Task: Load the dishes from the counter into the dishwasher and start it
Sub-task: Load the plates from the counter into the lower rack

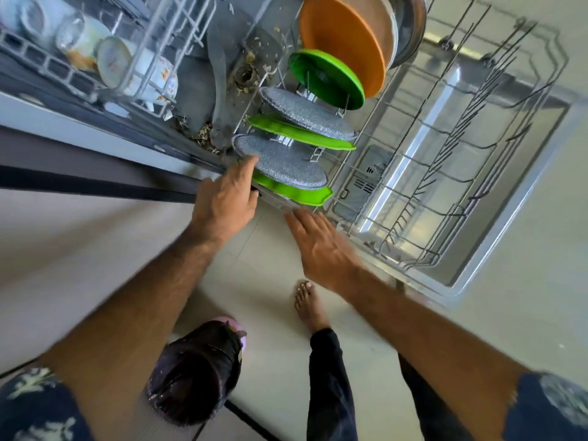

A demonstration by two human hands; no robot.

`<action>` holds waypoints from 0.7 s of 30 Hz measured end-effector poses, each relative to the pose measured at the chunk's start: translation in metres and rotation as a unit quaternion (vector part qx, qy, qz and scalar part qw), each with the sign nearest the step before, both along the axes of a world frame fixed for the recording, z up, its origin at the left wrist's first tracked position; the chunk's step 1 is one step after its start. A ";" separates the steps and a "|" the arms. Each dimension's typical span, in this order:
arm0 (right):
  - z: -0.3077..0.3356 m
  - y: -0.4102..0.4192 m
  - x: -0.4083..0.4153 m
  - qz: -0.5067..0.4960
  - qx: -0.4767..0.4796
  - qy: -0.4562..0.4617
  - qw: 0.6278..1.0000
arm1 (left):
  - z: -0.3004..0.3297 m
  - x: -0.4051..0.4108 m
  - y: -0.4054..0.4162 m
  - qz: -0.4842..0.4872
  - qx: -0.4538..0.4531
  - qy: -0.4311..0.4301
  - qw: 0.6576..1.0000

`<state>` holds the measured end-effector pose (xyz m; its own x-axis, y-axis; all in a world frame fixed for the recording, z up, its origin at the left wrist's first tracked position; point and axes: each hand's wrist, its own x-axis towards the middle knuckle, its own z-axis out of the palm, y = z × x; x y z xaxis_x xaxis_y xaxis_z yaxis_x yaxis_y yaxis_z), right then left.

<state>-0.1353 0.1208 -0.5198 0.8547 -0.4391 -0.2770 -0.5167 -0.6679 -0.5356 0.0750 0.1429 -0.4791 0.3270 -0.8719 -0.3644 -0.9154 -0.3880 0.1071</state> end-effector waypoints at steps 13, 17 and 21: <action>0.228 -0.027 -0.045 0.176 -0.051 0.046 0.982 | 0.209 -0.139 0.121 0.071 0.084 -0.078 0.991; 0.311 -0.003 -0.026 0.247 -0.102 -0.008 0.964 | 0.280 -0.167 0.177 0.147 0.040 -0.090 0.984; 0.377 0.046 -0.004 0.338 -0.156 -0.047 0.927 | 0.342 -0.169 0.247 0.251 0.010 -0.117 0.961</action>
<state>-0.1391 0.1668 -0.1430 0.9775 0.1595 -0.1381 0.1152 -0.9520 -0.2837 -0.0945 0.3895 -0.1376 0.7788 -0.5771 -0.2460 -0.6113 -0.7862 -0.0909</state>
